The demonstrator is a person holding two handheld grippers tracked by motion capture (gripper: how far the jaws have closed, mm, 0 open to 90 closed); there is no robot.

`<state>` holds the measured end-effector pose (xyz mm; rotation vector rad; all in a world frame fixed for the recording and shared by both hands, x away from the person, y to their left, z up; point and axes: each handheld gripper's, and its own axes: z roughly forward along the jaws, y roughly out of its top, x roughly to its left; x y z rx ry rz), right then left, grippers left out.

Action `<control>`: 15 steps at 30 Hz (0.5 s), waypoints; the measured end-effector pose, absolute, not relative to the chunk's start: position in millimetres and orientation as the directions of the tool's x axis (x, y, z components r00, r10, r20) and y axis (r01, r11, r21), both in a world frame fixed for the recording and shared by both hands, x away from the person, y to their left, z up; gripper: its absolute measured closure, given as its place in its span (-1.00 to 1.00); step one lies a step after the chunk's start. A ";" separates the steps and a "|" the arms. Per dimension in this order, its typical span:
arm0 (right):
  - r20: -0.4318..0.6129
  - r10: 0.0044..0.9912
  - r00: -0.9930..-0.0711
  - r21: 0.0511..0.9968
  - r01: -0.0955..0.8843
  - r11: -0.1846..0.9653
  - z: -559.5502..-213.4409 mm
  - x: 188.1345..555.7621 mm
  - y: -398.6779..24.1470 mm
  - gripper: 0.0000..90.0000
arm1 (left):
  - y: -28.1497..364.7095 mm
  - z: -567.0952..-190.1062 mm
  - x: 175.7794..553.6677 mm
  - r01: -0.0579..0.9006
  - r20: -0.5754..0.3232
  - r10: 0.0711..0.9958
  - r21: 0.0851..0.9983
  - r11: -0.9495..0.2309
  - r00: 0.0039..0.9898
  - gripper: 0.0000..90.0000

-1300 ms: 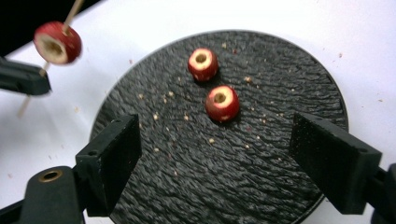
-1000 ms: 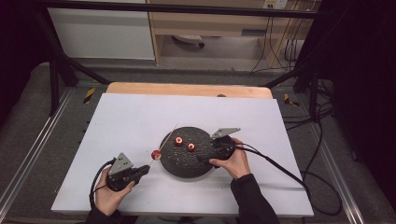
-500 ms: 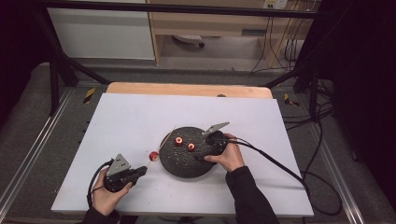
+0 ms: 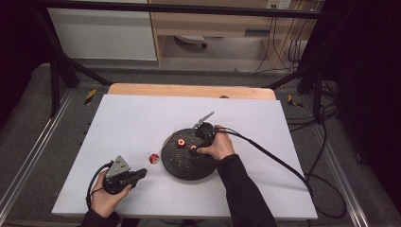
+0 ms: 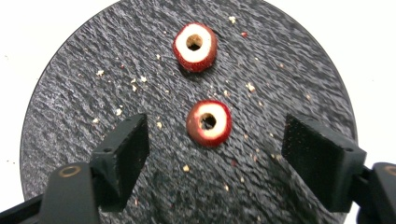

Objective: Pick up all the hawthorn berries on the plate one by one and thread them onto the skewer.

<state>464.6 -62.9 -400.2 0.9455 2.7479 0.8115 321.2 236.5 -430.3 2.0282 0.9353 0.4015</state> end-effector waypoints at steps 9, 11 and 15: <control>0.053 0.567 -0.822 0.444 0.528 0.724 -404.1 478.1 -48.8 -0.17 | 237.1 -430.6 321.7 0.473 -0.061 0.738 0.803 -0.364 0.672 0.96; 0.053 0.563 -0.825 0.426 0.528 0.734 -405.5 480.4 -48.0 -0.11 | 237.0 -430.9 322.0 0.473 -0.061 0.737 0.801 -0.366 0.674 0.96; 0.058 0.553 -0.831 0.397 0.528 0.751 -406.9 484.4 -46.1 -0.02 | 236.7 -431.2 322.1 0.474 -0.060 0.736 0.800 -0.368 0.674 0.96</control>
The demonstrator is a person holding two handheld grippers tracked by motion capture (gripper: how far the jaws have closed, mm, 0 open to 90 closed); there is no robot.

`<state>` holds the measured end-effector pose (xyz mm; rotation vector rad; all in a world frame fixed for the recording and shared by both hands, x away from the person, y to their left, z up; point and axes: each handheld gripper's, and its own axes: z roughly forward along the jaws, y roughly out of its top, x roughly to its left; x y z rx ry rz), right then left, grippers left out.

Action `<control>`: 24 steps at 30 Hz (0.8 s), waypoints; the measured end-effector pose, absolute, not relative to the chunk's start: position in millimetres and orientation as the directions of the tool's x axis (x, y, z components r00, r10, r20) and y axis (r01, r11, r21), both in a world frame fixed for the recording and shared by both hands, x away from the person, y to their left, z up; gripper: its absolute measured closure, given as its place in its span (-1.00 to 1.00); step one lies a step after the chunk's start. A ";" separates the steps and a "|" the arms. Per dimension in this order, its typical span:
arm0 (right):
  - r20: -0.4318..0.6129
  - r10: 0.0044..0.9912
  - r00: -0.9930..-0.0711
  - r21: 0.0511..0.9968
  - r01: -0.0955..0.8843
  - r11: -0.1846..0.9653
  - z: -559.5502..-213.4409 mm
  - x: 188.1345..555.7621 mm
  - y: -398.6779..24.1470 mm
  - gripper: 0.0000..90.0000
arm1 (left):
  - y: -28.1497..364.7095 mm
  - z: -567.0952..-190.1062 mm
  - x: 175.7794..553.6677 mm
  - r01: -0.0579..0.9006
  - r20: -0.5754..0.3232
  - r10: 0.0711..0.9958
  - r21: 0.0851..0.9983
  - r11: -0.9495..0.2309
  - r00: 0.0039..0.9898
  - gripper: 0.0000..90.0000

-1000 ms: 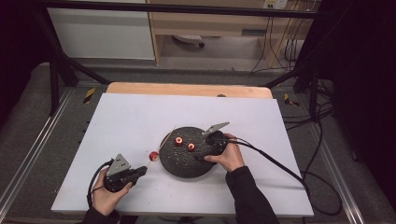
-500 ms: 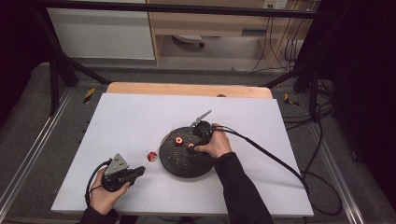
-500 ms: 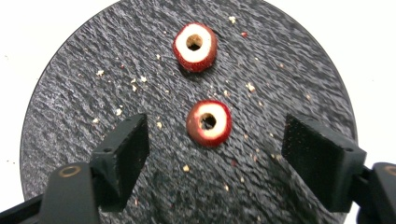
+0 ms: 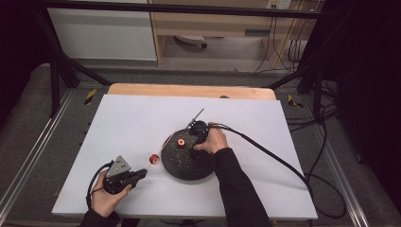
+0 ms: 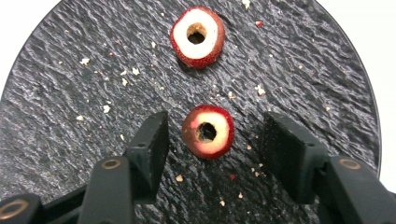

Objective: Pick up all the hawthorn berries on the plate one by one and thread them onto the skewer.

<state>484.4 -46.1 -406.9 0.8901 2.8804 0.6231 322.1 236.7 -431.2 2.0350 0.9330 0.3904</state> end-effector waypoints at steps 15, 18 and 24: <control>0.114 0.541 -0.833 0.358 0.543 0.760 -409.5 491.4 -43.8 0.38 | 236.5 -431.8 322.4 0.475 -0.061 0.734 0.798 -0.372 0.677 0.96; 0.120 0.546 -0.829 0.352 0.550 0.758 -409.1 491.6 -43.6 0.39 | 236.4 -432.0 322.4 0.475 -0.060 0.734 0.797 -0.373 0.677 0.96; 0.126 0.557 -0.821 0.366 0.560 0.743 -404.9 489.7 -44.6 0.40 | 236.8 -431.9 322.4 0.475 -0.060 0.736 0.798 -0.370 0.674 0.96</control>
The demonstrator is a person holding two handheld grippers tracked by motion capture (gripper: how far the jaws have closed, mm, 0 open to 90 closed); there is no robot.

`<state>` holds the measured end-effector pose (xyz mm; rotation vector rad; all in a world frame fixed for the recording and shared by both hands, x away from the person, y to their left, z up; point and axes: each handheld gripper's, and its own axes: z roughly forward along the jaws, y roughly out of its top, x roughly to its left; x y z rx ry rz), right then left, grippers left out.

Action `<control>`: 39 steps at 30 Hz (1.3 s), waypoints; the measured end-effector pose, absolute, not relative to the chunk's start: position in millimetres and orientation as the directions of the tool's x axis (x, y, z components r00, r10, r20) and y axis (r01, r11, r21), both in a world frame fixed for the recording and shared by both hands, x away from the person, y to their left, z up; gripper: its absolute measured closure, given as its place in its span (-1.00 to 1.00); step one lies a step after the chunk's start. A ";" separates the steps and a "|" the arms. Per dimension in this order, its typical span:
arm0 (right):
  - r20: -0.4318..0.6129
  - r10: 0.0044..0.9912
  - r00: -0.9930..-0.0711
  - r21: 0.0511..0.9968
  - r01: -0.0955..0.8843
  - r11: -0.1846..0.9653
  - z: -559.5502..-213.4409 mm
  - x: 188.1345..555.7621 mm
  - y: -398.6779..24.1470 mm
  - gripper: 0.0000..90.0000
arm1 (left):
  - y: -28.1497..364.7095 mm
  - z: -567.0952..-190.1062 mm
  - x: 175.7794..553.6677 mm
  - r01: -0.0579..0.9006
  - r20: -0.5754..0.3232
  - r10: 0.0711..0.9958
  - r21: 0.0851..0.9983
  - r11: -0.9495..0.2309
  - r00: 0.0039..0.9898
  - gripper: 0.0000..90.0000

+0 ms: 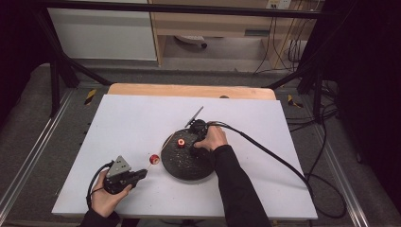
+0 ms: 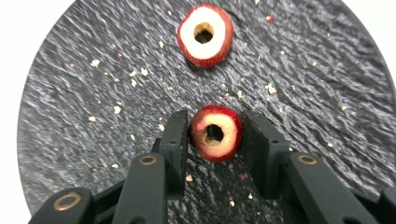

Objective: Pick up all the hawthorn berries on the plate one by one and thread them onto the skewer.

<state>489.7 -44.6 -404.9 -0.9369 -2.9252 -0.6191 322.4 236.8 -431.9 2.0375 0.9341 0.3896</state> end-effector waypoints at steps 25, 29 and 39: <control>0.296 0.652 -0.698 0.626 0.657 0.420 -378.3 443.8 -104.7 0.41 | 231.0 -432.2 320.2 0.464 -0.045 0.734 0.801 -0.379 0.678 0.96; 0.350 0.650 -0.674 0.678 0.662 0.320 -383.4 437.3 -114.2 0.41 | 228.6 -432.6 319.0 0.458 -0.042 0.732 0.804 -0.380 0.680 0.96; 0.491 0.620 -0.613 0.749 0.660 0.059 -400.0 422.7 -127.5 0.41 | 224.0 -433.1 316.6 0.451 -0.041 0.731 0.809 -0.376 0.682 0.96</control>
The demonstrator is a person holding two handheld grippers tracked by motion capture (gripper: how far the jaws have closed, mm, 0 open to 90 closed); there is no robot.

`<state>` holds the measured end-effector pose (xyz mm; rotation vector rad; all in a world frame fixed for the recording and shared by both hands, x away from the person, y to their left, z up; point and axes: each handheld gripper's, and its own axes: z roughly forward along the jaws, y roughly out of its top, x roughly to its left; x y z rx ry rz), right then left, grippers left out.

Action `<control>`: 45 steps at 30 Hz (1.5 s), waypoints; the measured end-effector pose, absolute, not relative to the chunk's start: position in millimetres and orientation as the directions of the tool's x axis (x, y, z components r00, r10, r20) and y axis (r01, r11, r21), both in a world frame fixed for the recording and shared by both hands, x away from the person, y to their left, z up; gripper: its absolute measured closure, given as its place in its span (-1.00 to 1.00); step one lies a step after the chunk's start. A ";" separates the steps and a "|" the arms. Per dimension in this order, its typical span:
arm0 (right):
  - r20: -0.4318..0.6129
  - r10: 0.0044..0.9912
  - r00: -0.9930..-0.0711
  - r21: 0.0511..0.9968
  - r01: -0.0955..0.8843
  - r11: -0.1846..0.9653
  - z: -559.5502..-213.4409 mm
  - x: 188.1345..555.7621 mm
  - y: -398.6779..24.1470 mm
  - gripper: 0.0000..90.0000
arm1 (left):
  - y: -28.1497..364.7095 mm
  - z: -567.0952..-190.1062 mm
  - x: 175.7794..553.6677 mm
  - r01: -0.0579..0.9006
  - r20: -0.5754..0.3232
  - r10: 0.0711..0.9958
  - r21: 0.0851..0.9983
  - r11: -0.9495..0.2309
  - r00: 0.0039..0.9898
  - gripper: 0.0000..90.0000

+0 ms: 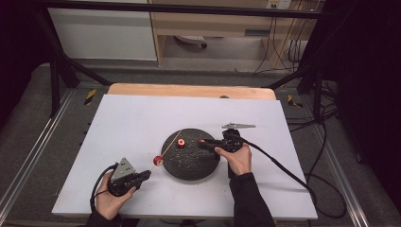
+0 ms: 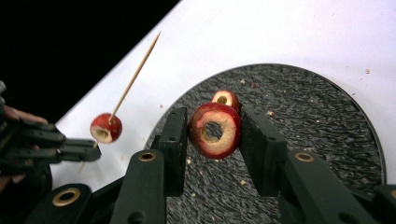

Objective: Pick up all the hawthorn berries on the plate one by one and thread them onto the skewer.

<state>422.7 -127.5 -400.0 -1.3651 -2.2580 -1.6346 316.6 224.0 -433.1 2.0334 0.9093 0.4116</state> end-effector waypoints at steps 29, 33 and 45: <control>0.618 0.553 -0.558 0.783 0.494 -0.377 -420.6 411.8 -119.7 0.42 | 206.2 -429.4 311.1 0.421 -0.070 0.755 0.862 -0.284 0.652 0.96; 0.626 0.548 -0.554 0.779 0.472 -0.413 -416.2 412.2 -121.6 0.42 | 202.4 -426.5 313.2 0.421 -0.080 0.759 0.867 -0.267 0.647 0.96; 0.631 0.544 -0.553 0.775 0.408 -0.483 -407.7 416.3 -126.6 0.42 | 184.3 -426.9 313.0 0.416 -0.098 0.740 0.872 -0.258 0.666 0.96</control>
